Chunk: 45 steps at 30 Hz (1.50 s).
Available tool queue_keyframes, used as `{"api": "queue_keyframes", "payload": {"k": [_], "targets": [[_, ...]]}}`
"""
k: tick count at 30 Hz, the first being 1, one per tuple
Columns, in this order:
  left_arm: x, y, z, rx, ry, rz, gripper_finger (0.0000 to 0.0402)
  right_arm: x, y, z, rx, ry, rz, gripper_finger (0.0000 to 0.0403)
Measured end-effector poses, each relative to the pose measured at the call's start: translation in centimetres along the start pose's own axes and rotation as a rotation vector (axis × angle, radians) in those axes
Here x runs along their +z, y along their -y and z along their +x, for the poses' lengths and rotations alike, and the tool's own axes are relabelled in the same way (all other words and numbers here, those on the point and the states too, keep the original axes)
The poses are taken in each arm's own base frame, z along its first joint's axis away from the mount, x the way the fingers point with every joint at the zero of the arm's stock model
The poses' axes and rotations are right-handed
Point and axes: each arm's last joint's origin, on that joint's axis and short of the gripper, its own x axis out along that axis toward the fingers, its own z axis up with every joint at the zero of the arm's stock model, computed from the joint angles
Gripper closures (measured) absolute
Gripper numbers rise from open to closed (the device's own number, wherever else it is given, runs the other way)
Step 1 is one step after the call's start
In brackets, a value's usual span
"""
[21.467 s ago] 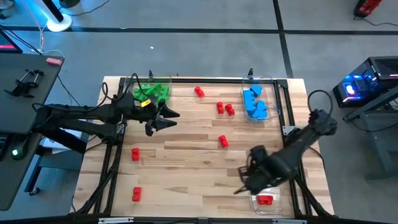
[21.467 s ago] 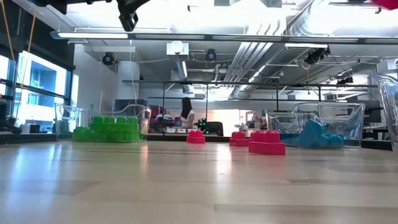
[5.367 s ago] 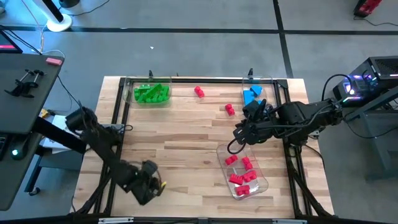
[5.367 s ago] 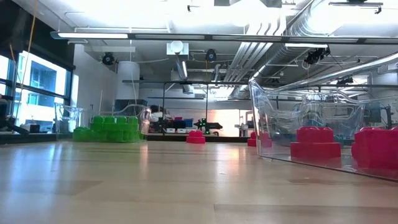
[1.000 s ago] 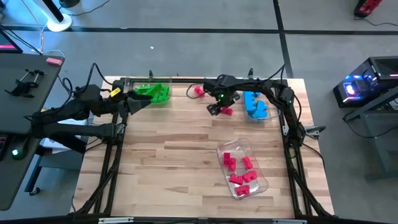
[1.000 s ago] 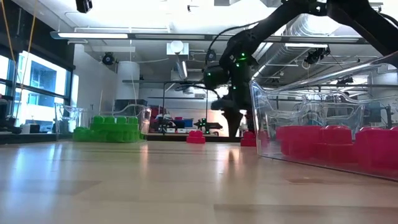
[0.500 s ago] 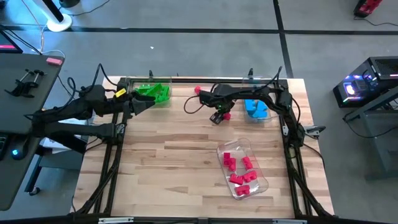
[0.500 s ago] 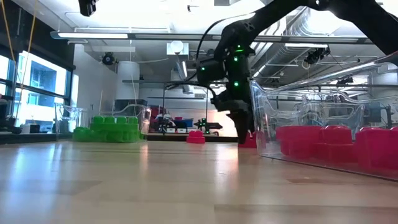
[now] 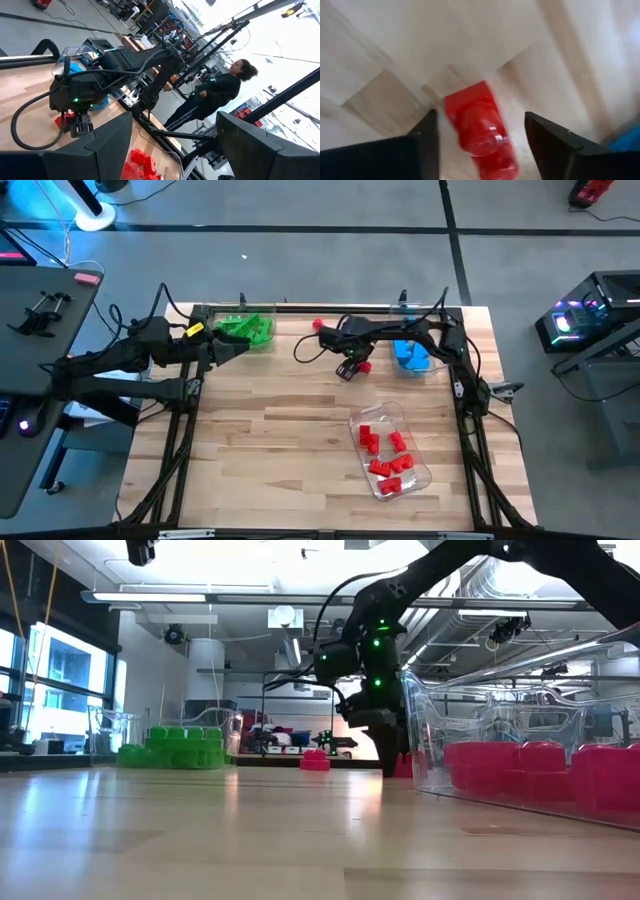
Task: Sort blocks
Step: Put the red game piece into the bottom transparent bin
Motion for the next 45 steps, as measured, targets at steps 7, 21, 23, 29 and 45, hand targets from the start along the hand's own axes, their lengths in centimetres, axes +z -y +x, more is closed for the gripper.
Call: {"api": "queue_keyframes", "payload": {"k": [7, 21, 23, 29, 45], "targets": [[0.0, 0.0, 0.0, 0.001, -0.002, -0.006, 0.0126, 0.0, -0.7, 0.6, 0.024, -0.027, 0.005, 0.0306], [0.0, 0.0, 0.0, -0.003, 0.003, 0.006, 0.0126, -3.0, -0.9, -6.1, 0.055, 0.088, 0.027, 0.0399], [0.1, 0.0, 0.0, -0.001, 0.007, 0.014, 0.0126, -4.2, -1.5, -8.3, 0.085, 0.154, 0.039, 0.0396], [0.1, 0.1, 0.5, -0.003, 0.012, 0.056, 0.0126, -9.5, -4.8, -15.0, 0.281, 0.317, 0.093, 0.04], [-0.5, -0.4, 2.2, 0.036, -0.04, 0.067, 0.0126, -24.0, -17.5, -14.6, 0.403, 0.106, 0.165, 0.0397]]}}
